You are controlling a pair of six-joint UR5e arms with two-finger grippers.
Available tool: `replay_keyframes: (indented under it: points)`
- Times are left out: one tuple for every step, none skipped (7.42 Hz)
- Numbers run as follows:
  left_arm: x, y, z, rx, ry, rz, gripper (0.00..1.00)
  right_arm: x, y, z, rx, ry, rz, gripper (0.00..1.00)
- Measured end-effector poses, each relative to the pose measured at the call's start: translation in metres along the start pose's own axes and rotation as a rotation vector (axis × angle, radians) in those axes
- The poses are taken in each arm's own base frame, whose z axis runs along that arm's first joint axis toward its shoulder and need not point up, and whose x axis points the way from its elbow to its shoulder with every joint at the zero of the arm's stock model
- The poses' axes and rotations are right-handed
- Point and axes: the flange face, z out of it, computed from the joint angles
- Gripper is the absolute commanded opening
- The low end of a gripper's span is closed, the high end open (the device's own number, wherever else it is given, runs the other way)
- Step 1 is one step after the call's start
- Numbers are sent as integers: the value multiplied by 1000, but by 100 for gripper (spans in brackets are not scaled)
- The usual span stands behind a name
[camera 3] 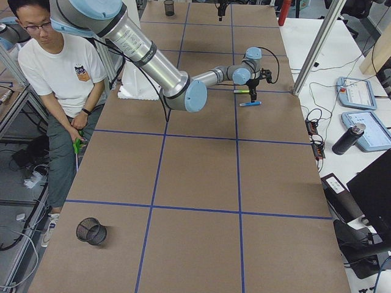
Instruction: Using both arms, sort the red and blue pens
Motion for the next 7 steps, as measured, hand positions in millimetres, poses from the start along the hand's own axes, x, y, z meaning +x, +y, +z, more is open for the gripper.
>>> replay_keyframes:
  points:
    - [-1, 0, 1, -2, -1, -2, 100, 8, 5, 5, -4, 4, -1, 61]
    - [-3, 0, 3, -5, -2, -4, 100, 14, 8, 7, -7, 7, -2, 57]
    - [-5, 1, 5, -9, -3, -6, 100, 15, 10, 8, -8, 7, -2, 57]
    - [-7, 1, 7, -11, -4, -7, 100, 15, 11, 9, -10, 6, -3, 57]
    - [-7, 1, 7, -13, -4, -8, 100, 14, 13, 11, -12, 7, -5, 57]
    - [-8, 1, 8, -13, -4, -9, 100, 12, 15, 12, -14, 8, -8, 57]
    - [-8, 1, 8, -14, -4, -9, 100, 11, 18, 15, -16, 9, -9, 55]
